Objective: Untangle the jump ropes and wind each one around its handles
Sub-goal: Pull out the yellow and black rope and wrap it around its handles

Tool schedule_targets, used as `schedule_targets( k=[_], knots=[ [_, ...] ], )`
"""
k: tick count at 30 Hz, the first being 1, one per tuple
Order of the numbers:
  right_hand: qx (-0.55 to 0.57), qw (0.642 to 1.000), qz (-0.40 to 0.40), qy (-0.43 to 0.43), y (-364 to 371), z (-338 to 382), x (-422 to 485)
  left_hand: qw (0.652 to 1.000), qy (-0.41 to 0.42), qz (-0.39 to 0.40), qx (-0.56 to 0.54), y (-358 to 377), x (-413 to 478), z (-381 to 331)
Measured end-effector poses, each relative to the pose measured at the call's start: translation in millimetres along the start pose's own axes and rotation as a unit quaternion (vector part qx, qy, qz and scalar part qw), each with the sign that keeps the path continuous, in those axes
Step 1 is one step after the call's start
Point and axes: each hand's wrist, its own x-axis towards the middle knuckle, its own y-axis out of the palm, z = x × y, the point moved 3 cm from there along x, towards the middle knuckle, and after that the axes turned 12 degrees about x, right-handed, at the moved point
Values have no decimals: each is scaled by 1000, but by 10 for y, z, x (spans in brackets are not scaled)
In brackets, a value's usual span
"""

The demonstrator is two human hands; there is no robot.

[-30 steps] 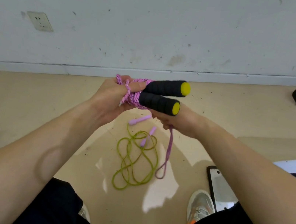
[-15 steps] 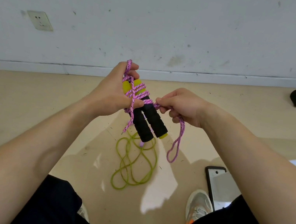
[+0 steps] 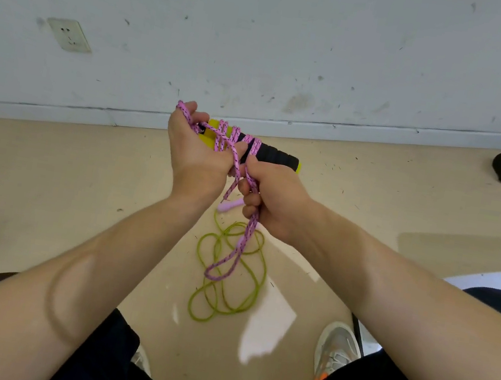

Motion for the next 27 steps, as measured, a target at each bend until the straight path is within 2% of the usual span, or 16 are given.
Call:
schedule_targets(
  k=[4, 7, 10, 14, 18, 22, 27],
  knots=[
    [-68, 995, -9, -70, -17, -4, -3, 999, -46, -1, -29, 33, 7, 32],
    [-199, 964, -38, -174, 6, -28, -25, 997, -61, 12, -45, 58, -15, 3],
    [-271, 937, -45, -216, 41, -87, -37, 995, -74, 16, -61, 59, -1, -28],
    [-312, 929, -21, -198, 58, -176, -54, 996, -76, 12, -48, 40, 76, 35],
    [-254, 960, 9, -118, 12, -266, 0, 991, -116, 26, -67, 37, 117, 93],
    [-214, 973, 57, -57, -204, -256, 107, 963, -199, 99, -154, -7, 231, 181],
    [-264, 959, 99, -21, -462, -4, 173, 963, -153, 183, -122, -146, 315, 149]
  ],
)
